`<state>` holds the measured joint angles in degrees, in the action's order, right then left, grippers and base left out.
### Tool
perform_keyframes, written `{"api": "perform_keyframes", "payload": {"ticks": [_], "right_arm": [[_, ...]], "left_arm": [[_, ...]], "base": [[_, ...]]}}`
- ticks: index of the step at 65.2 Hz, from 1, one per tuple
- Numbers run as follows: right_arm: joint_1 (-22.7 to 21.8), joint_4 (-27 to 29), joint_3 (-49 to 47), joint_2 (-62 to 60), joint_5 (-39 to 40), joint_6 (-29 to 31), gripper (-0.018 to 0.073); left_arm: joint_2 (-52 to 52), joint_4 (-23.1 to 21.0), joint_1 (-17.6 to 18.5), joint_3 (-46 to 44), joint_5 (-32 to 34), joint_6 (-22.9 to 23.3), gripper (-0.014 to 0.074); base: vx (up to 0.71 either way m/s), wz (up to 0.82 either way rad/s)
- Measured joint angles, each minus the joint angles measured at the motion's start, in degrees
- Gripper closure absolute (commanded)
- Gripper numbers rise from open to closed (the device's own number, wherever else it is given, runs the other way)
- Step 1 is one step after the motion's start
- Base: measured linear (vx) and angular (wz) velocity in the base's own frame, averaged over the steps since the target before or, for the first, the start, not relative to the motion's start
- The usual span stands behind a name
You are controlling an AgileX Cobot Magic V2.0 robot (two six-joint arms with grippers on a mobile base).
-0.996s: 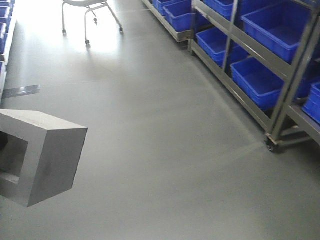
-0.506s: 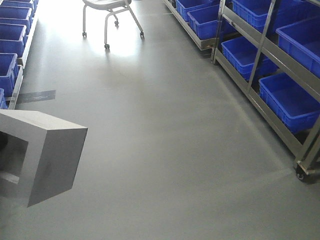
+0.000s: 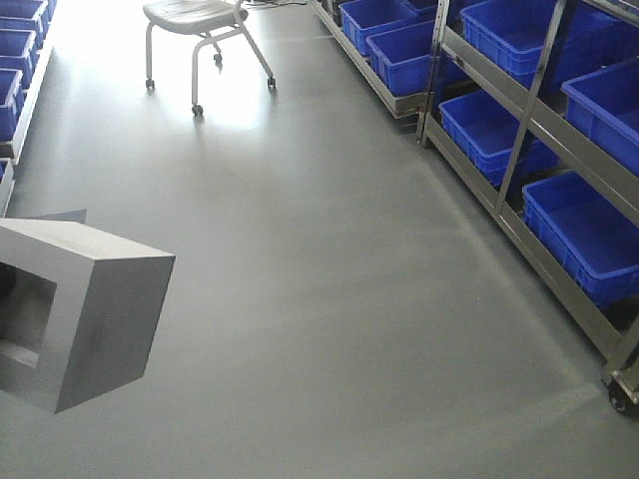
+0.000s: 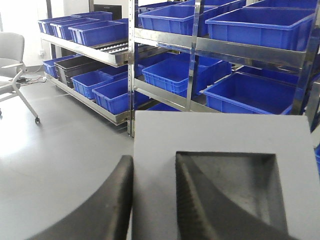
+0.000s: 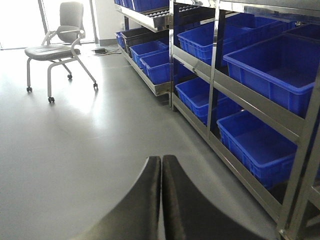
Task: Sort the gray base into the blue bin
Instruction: 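Drive the base along the shelves of blue bins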
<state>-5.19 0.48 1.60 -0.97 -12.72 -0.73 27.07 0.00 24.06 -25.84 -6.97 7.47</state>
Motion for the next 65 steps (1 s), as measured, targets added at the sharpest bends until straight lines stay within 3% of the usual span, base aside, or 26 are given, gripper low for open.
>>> {"api": "perform_keyframes", "payload": {"ticks": [65], "right_arm": [[0.00,0.00,0.00,0.00,0.00,0.00,0.0564]], "left_arm": [[0.00,0.00,0.00,0.00,0.00,0.00,0.0603]], "base": [[0.43,0.09]]}}
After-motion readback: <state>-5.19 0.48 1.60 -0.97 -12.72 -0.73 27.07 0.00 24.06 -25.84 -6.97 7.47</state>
